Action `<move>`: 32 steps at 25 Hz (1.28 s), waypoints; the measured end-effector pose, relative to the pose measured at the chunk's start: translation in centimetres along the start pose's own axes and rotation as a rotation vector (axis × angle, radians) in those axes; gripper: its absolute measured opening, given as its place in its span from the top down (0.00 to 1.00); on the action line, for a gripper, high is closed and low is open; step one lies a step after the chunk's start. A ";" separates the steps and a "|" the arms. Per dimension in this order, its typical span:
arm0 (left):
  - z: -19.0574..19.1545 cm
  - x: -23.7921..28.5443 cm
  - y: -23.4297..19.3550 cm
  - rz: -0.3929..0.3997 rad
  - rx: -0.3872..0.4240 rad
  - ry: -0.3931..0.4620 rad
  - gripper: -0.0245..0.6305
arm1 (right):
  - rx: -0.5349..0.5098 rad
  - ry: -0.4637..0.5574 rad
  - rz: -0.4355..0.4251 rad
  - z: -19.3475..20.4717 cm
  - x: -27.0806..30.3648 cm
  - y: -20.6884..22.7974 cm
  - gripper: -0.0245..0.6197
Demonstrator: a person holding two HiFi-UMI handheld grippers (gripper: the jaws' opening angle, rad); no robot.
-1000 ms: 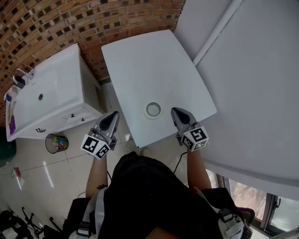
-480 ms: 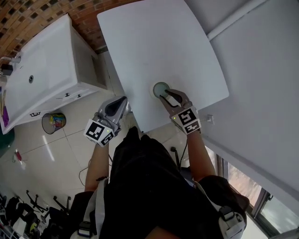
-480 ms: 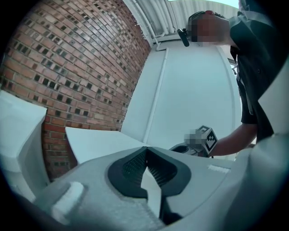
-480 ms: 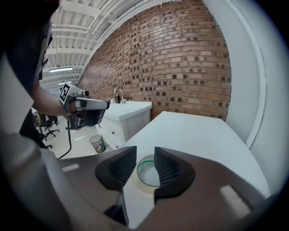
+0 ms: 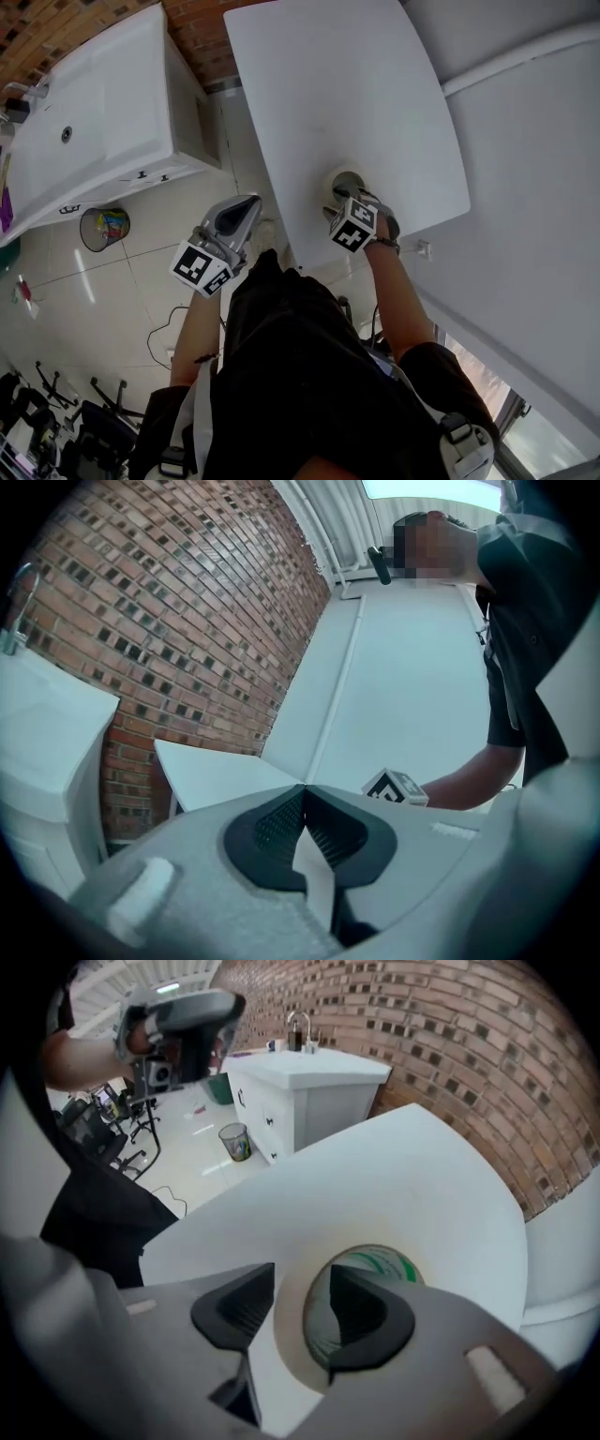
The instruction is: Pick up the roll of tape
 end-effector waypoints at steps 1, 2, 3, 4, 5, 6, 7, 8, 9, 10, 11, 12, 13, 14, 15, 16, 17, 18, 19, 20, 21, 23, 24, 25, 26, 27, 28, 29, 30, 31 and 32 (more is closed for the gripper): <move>-0.2 -0.4 -0.5 -0.009 -0.006 0.007 0.96 | 0.015 -0.047 0.003 0.0 0.5 0.3 0.69; -0.3 -1.0 -1.0 -0.021 -0.012 0.014 0.96 | 0.033 -0.087 0.003 0.0 0.9 0.6 0.69; -0.4 -1.6 -1.6 -0.035 -0.020 0.018 0.96 | 0.053 -0.116 -0.001 -0.1 1.3 0.7 0.68; -0.3 -2.2 -2.2 -0.051 -0.030 0.022 0.96 | 0.067 -0.133 -0.009 -0.2 1.5 0.7 0.68; -0.2 -2.6 -2.7 -0.065 -0.043 0.026 0.96 | 0.072 -0.141 -0.016 -0.2 1.6 0.6 0.68; -0.1 -3.0 -3.2 -0.076 -0.055 0.028 0.96 | 0.070 -0.144 -0.021 -0.2 1.6 0.5 0.69; -0.1 -3.2 -3.6 -0.081 -0.063 0.029 0.96 | 0.061 -0.144 -0.022 -0.2 1.5 0.4 0.69; -0.1 -3.4 -4.0 -0.082 -0.066 0.028 0.96 | 0.048 -0.144 -0.020 -0.3 1.4 0.3 0.70; -0.1 -3.5 -4.3 -0.079 -0.066 0.025 0.96 | 0.031 -0.145 -0.016 -0.3 1.4 0.2 0.70; -0.1 -3.6 -4.6 -0.077 -0.063 0.021 0.96 | 0.013 -0.146 -0.009 -0.4 1.4 0.0 0.71; -0.1 -3.7 -4.9 -0.075 -0.061 0.017 0.96 | -0.005 -0.145 0.000 -0.4 1.6 -0.1 0.72; -0.1 -3.7 -5.2 -0.073 -0.061 0.015 0.96 | -0.020 -0.142 0.011 -0.5 1.7 -0.3 0.73; -0.2 -3.7 -5.4 -0.069 -0.063 0.014 0.96 | -0.031 -0.138 0.023 -0.5 1.9 -0.4 0.73; -0.2 -3.5 -5.5 -0.062 -0.063 0.014 0.96 | -0.038 -0.132 0.033 -0.5 2.0 -0.4 0.73; -0.3 -3.3 -5.5 -0.051 -0.058 0.014 0.96 | -0.043 -0.124 0.043 -0.4 2.1 -0.4 0.73; -0.3 -3.0 -5.5 -0.038 -0.048 0.014 0.96 | -0.045 -0.113 0.052 -0.4 2.0 -0.4 0.73; -0.4 -2.7 -5.3 -0.024 -0.034 0.016 0.96 | -0.044 -0.097 0.063 -0.4 1.7 -0.2 0.73; -0.6 -2.5 -5.3 -0.010 -0.021 0.019 0.96 | -0.038 -0.075 0.073 -0.4 1.3 -0.1 0.73; -0.9 -2.4 -5.2 0.002 -0.011 0.021 0.96 | -0.024 -0.045 0.075 -0.3 0.9 -0.1 0.73; -1.4 -2.3 -5.2 0.010 -0.005 0.021 0.96 | -0.003 -0.001 0.073 -0.2 0.4 -0.2 0.74; -1.9 -2.4 -5.2 0.014 -0.003 0.017 0.96 | 0.025 0.062 0.068 -0.2 -0.3 -0.3 0.74; -2.2 -2.4 -5.6 0.018 0.001 0.018 0.96 | 0.104 0.263 0.042 -0.6 -2.2 -0.8 0.75; -2.2 -2.3 -5.9 0.024 0.005 0.025 0.96 | 0.155 0.384 0.026 -0.7 -3.2 -0.9 0.75; -2.3 -2.0 -6.0 0.033 0.010 0.033 0.96 | 0.211 0.501 0.019 -0.6 -4.1 -0.9 0.75; -2.7 -1.5 -6.1 0.044 0.015 0.038 0.96 | 0.270 0.604 0.021 -0.3 -4.9 -0.8 0.76; -3.3 -0.9 -5.9 0.058 0.024 0.039 0.96 | 0.326 0.697 0.030 0.1 -5.7 -0.6 0.77; -4.0 -0.4 -5.6 0.073 0.035 0.035 0.96 | 0.376 0.785 0.042 0.4 -6.6 -0.5 0.78; -4.4 0.0 -5.2 0.089 0.045 0.031 0.96 | 0.416 0.869 0.051 0.6 -7.6 -0.4 0.78; -4.6 0.4 -4.7 0.106 0.053 0.028 0.96 | 0.448 0.952 0.057 0.7 -8.6 -0.5 0.78; -4.7 0.7 -4.3 0.123 0.058 0.026 0.96 | 0.473 1.035 0.058 0.8 -9.8 -0.6 0.78; -4.6 1.0 -3.9 0.139 0.062 0.023 0.96 | 0.498 1.121 0.056 0.8 -11.0 -0.7 0.78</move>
Point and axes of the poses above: the fingertips, and each gripper's own axes: x forward along the fingers, y to its right, z out of its underside, the point moved 3 cm from there along -x, backward along the fingers, and after that the axes turned 13 degrees about -z, right-handed, at the moved point
